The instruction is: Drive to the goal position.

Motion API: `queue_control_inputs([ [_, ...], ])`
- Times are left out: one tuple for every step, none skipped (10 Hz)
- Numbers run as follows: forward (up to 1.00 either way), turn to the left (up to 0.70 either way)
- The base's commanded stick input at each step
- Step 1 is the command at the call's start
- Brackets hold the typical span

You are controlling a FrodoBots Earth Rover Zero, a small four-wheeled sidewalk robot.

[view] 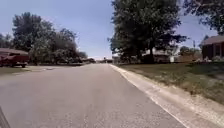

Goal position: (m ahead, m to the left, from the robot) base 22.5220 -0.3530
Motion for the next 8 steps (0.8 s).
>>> queue_control_inputs([
  [0.7,0.0],
  [0.7,0.0],
  [0.7,0.0],
  [0.7,0.0],
  [0.7,0.0],
  [0.7,0.0],
  [0.7,0.0],
  [0.7,0.0],
])
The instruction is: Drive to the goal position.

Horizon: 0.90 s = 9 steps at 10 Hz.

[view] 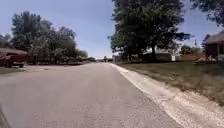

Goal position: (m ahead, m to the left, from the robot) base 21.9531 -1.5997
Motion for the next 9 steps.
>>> queue_control_inputs([
  [0.7,0.0],
  [0.7,0.0],
  [0.7,0.0],
  [0.7,0.0],
  [0.7,0.0],
  [0.7,0.0],
  [0.7,0.0],
  [0.7,0.0],
  [0.7,0.0],
])
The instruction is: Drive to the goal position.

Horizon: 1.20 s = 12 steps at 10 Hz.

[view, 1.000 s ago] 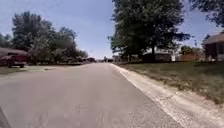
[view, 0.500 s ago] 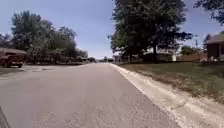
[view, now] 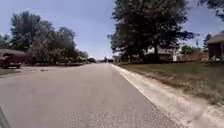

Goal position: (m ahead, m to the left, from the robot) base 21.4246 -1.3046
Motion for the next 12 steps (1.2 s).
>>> queue_control_inputs([
  [0.7,0.0],
  [0.7,0.0],
  [0.7,0.0],
  [0.7,0.0],
  [0.7,0.0],
  [0.7,0.0],
  [0.7,0.0],
  [0.7,0.0],
  [0.7,0.0],
  [0.7,0.0],
  [0.7,0.0],
  [0.7,0.0],
])
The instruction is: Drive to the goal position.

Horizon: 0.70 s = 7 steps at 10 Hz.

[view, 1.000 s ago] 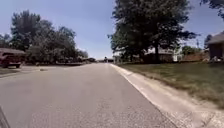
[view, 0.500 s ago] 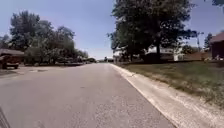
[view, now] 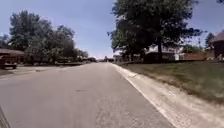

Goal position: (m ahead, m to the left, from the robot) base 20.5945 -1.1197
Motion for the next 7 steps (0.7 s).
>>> queue_control_inputs([
  [0.7,0.0],
  [0.7,0.0],
  [0.7,0.0],
  [0.7,0.0],
  [0.7,0.0],
  [0.7,0.0],
  [0.7,0.0],
])
